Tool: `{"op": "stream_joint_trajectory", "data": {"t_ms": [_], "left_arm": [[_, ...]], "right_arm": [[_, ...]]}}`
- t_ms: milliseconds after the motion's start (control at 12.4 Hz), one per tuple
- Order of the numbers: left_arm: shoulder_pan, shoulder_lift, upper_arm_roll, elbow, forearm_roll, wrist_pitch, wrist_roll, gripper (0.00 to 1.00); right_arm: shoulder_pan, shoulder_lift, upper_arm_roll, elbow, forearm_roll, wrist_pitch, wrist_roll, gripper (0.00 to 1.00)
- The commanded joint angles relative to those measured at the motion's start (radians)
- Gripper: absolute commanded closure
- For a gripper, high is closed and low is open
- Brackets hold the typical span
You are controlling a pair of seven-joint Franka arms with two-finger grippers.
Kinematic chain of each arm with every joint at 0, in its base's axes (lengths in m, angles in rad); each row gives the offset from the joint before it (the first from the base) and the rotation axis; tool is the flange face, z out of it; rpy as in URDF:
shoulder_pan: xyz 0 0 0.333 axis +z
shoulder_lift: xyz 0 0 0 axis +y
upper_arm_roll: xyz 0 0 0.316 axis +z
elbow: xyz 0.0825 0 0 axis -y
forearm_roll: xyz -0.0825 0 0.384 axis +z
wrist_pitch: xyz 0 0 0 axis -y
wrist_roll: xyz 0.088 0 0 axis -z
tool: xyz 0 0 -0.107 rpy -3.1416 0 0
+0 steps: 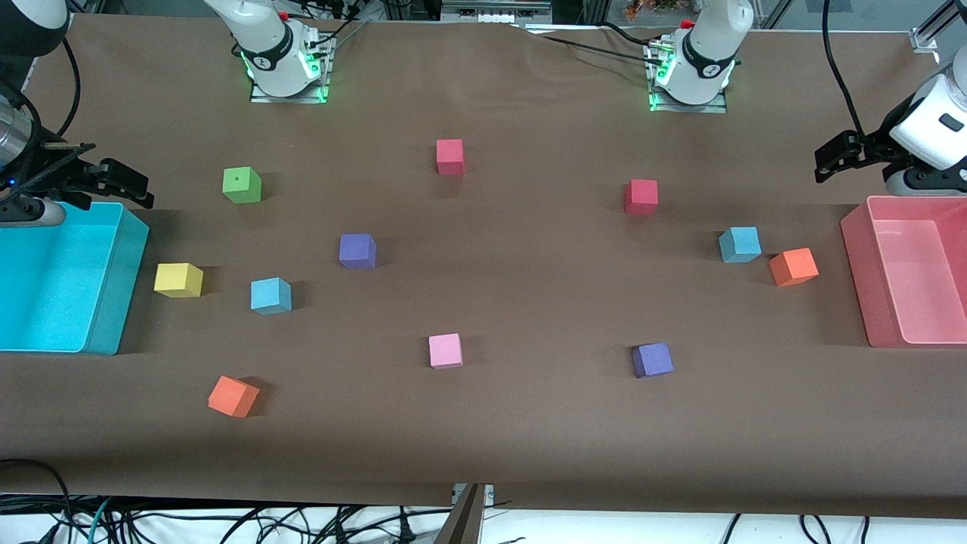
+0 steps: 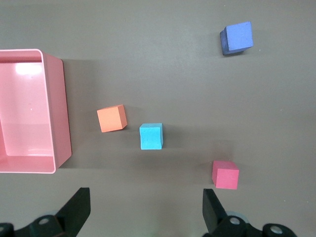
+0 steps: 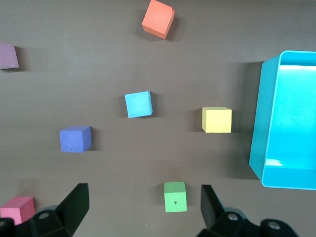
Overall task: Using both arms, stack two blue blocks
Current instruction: 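Reach the right gripper toward the light blue cube beside the yellow cube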
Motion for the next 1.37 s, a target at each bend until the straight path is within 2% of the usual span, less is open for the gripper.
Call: {"op": "stream_joint_trajectory", "data": {"t_ms": [0, 242, 403, 1290], "left_arm": [[-0.009, 0.002, 0.002, 0.022, 0.017, -0.027, -0.012, 0.0], [-0.009, -0.003, 0.0, 0.016, 0.011, -0.042, -0.009, 0.0], [-0.008, -0.004, 0.002, 0.016, -0.033, -0.059, -0.01, 0.0], [-0.009, -0.009, -0.004, 0.018, -0.061, -0.085, -0.007, 0.0]], "right_arm": [[-0.017, 0.006, 0.015, 0.015, -0.01, 0.001, 0.01, 0.0], [-0.014, 0.008, 0.017, 0.015, -0.01, 0.002, 0.006, 0.0], [-0.011, 0.006, 0.018, 0.015, -0.011, 0.004, 0.007, 0.0], [-0.013, 0.029, 0.018, 0.014, -0.006, -0.002, -0.002, 0.0]]}}
